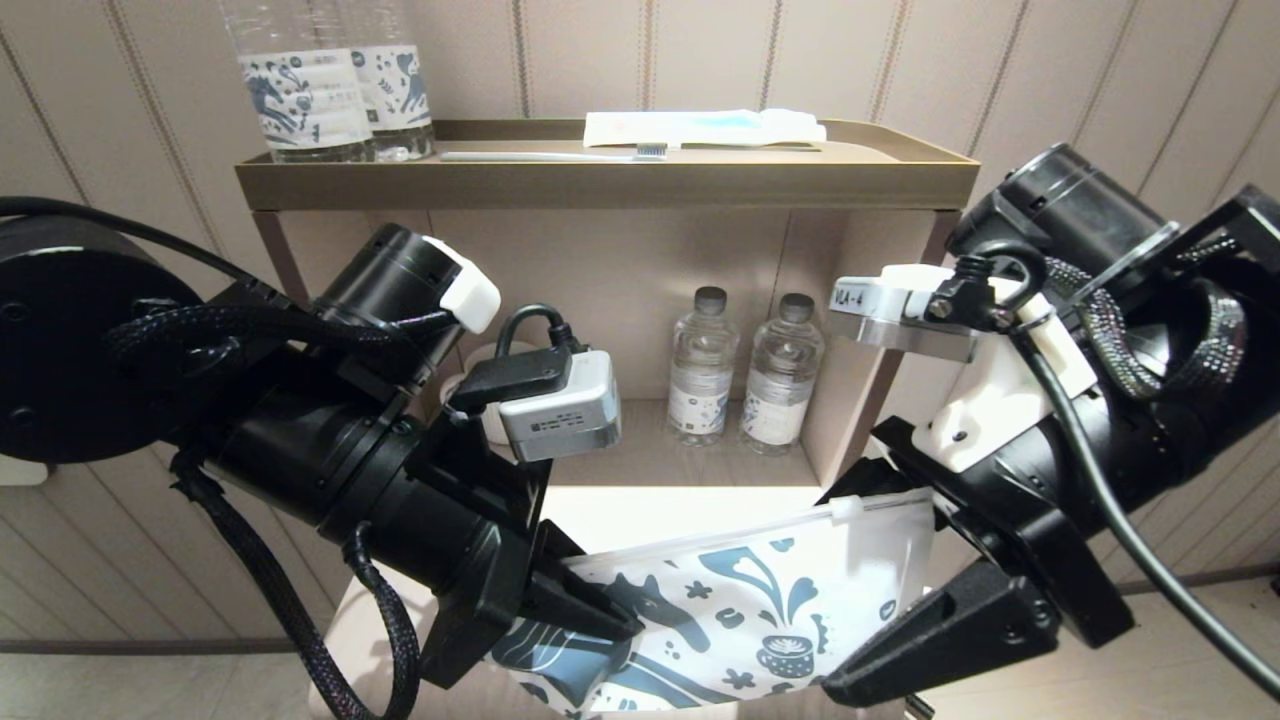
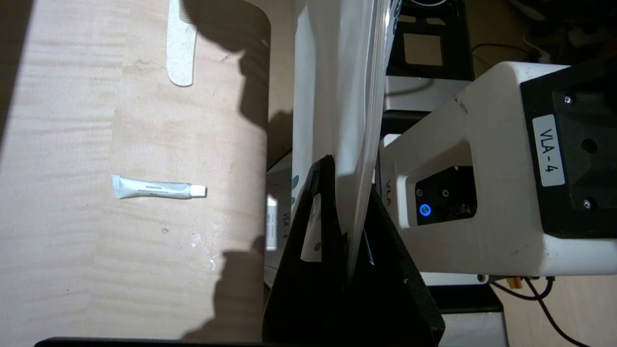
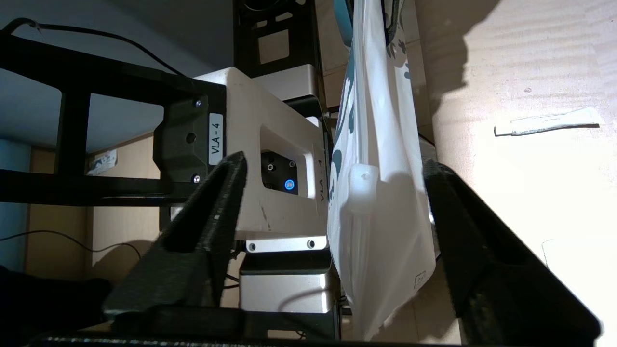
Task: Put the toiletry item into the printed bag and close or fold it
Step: Hand it to the other hand
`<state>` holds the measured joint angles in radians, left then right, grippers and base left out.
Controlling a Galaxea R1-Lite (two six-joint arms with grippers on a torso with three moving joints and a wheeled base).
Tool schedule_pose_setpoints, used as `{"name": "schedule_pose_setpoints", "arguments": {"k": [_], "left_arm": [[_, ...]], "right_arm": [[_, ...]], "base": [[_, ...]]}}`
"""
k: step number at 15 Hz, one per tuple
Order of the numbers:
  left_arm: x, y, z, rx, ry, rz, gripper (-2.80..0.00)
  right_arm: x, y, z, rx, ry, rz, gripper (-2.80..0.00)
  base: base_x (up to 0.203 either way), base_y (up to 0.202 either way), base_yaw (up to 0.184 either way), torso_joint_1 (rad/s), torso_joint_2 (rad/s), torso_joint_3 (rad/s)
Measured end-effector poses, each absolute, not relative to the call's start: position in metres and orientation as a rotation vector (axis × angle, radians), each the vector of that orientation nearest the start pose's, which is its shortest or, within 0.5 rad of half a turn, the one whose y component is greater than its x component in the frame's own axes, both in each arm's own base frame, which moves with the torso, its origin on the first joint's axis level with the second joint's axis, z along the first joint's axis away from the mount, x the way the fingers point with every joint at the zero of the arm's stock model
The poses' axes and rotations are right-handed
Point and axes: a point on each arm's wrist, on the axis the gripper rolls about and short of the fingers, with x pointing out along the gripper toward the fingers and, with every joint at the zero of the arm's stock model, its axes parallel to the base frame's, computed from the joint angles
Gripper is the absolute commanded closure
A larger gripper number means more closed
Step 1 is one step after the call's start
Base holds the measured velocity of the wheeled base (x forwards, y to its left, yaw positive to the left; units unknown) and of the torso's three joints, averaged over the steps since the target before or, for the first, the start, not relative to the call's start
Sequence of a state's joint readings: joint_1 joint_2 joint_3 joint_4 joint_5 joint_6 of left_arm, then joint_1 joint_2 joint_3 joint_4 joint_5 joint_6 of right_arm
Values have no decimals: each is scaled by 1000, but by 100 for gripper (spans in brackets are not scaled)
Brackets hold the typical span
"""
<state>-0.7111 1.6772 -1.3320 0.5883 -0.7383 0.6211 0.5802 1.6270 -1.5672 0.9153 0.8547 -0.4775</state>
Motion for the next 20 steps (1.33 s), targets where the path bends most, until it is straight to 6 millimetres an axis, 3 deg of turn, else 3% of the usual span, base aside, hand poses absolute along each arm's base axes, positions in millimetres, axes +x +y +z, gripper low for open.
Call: {"name": "schedule_pose_setpoints", "arguments": {"k": [11,19,20], "left_arm": [[202,-194,235,448,551,-1606,0],[207,-197,223,426,592,-1604,0],[208,-195,224,418,580,-1602,-280]], "right_arm": [[199,151,290,-216,690,1528,0],[189,144,299,-211,663,1519,0],[188,143,299,-207,669,1516,0]], "base": [[0,0,0,0,0,0],[0,0,0,0,0,0],[0,0,0,0,0,0]]}}
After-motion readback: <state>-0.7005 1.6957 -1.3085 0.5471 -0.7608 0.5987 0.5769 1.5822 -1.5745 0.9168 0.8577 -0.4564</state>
